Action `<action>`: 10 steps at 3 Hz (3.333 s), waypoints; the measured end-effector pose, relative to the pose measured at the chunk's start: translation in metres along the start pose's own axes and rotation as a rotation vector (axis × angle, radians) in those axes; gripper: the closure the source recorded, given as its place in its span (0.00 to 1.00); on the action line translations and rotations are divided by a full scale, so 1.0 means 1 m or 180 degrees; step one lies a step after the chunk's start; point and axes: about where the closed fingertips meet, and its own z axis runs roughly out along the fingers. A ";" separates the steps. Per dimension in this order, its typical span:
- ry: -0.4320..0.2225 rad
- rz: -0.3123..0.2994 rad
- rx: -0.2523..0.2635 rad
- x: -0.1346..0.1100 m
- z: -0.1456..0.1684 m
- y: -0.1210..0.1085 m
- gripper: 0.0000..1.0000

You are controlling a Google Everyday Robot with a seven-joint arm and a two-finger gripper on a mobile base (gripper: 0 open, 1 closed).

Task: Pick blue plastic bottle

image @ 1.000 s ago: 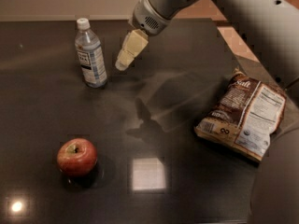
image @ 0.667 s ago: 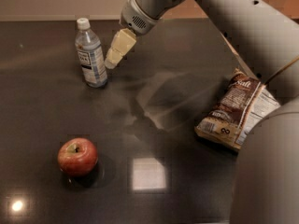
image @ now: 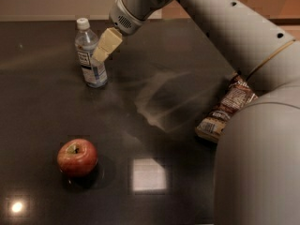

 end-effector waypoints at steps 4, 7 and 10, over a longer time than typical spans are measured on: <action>-0.0126 -0.0027 -0.0258 -0.026 0.018 0.023 0.41; -0.0264 -0.0505 -0.0323 -0.049 -0.053 0.046 1.00; -0.0381 -0.0873 -0.0383 -0.064 -0.109 0.058 1.00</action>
Offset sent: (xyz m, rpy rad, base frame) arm -0.0180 0.0353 -0.0046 0.0329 0.0667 0.0579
